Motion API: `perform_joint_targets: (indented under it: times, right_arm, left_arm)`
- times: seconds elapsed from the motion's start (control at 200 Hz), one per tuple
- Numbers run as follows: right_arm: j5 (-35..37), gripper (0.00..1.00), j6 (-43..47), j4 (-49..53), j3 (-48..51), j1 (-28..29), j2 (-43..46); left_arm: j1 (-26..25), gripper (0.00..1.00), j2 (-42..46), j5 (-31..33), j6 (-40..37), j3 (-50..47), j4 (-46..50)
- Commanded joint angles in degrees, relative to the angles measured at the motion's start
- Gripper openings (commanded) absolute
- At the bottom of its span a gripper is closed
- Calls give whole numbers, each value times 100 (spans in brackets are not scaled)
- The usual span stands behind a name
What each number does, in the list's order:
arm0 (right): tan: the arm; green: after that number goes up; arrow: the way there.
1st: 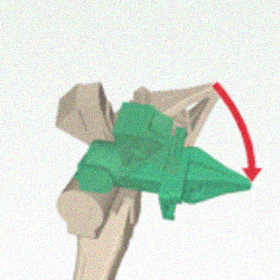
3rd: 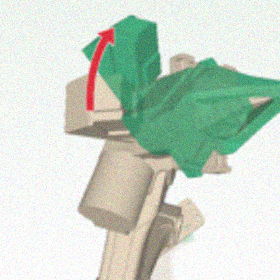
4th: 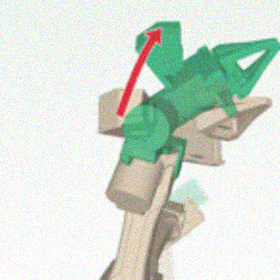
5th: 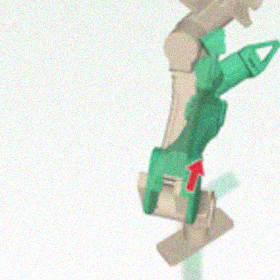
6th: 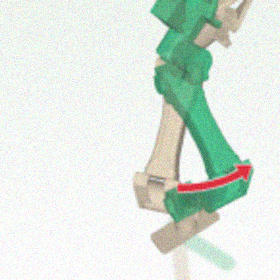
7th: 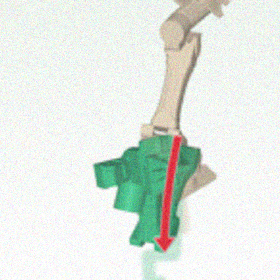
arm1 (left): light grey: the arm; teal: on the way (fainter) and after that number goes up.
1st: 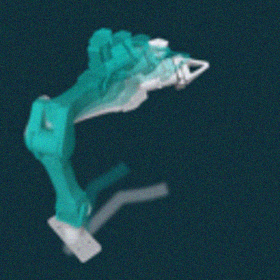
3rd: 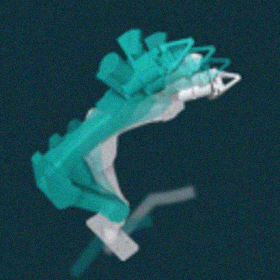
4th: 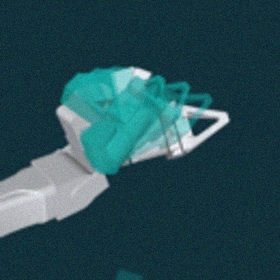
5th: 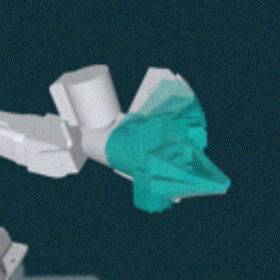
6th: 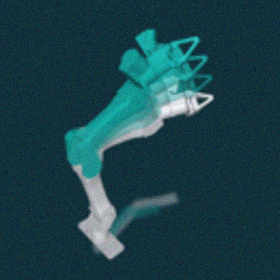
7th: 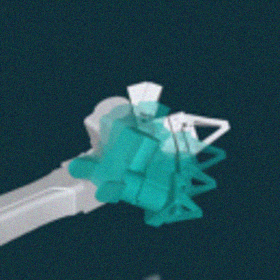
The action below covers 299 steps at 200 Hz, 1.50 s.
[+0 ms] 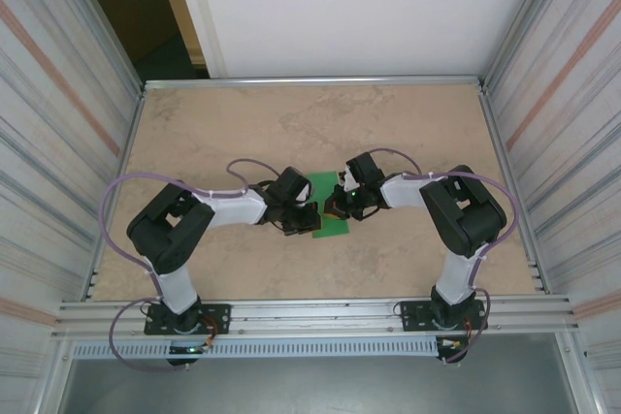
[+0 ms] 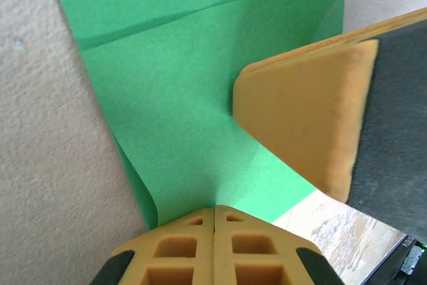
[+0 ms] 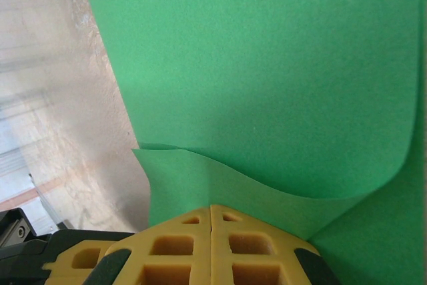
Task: Fold a paper plane with a square sheet of paper (pick it up from the middle)
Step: Fold the triangle a second time at the center of the table.
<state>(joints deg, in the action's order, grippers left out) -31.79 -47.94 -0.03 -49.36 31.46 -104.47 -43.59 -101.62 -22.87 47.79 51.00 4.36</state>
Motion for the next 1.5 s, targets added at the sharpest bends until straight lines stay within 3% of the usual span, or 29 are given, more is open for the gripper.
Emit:
perform_joint_targets:
  times: [0.0, 0.366, 0.682, 1.072, 1.493]
  right_arm:
    - [633, 0, -110, 583, 199, -53, -398]
    - [563, 0, -47, 607, 165, -87, -277]
    - [389, 0, 668, 968, -249, -106, 944]
    - [448, 0, 508, 838, -33, 434, 580]
    - [440, 0, 493, 741, -109, 343, 49]
  left_arm:
    - [36, 0, -118, 56, -109, -85, 132]
    - [36, 0, -221, 235, -198, -236, 400]
    - [35, 0, -295, 197, -90, -479, 137]
    - [35, 0, -274, 134, -22, -557, -27]
    - [38, 0, -231, 152, 94, -754, -127]
